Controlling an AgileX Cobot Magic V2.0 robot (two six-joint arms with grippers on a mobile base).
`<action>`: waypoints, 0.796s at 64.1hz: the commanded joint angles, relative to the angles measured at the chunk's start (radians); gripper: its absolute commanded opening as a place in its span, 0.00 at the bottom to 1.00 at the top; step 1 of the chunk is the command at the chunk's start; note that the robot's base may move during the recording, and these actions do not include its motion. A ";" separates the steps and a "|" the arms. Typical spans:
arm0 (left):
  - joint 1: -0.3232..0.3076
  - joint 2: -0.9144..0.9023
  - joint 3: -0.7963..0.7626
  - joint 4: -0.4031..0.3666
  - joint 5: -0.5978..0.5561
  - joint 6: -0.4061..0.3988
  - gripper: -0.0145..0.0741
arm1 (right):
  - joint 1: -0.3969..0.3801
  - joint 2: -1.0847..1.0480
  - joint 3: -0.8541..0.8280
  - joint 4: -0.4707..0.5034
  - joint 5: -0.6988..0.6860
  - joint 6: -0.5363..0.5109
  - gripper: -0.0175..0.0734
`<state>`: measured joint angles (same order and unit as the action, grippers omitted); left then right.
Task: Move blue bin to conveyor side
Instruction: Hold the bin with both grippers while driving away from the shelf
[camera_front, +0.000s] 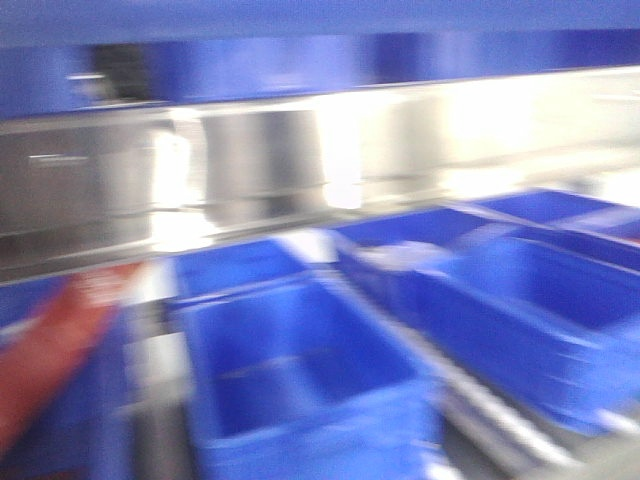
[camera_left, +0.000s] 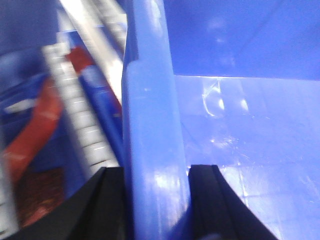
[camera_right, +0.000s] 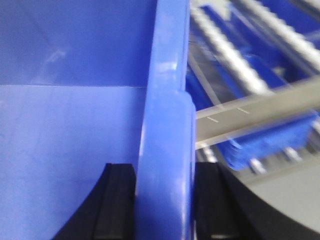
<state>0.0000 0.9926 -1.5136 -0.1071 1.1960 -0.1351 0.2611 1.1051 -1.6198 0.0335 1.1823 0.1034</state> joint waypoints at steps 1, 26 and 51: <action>0.005 -0.020 -0.014 0.048 -0.089 0.012 0.14 | -0.007 -0.021 -0.013 -0.085 -0.103 -0.014 0.10; 0.005 -0.020 -0.014 0.048 -0.089 0.012 0.14 | -0.007 -0.021 -0.013 -0.085 -0.103 -0.014 0.10; 0.005 -0.020 -0.014 0.050 -0.089 0.012 0.14 | -0.007 -0.021 -0.013 -0.085 -0.103 -0.014 0.10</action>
<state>0.0000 0.9926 -1.5136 -0.1071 1.1941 -0.1351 0.2611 1.1051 -1.6198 0.0335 1.1801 0.1045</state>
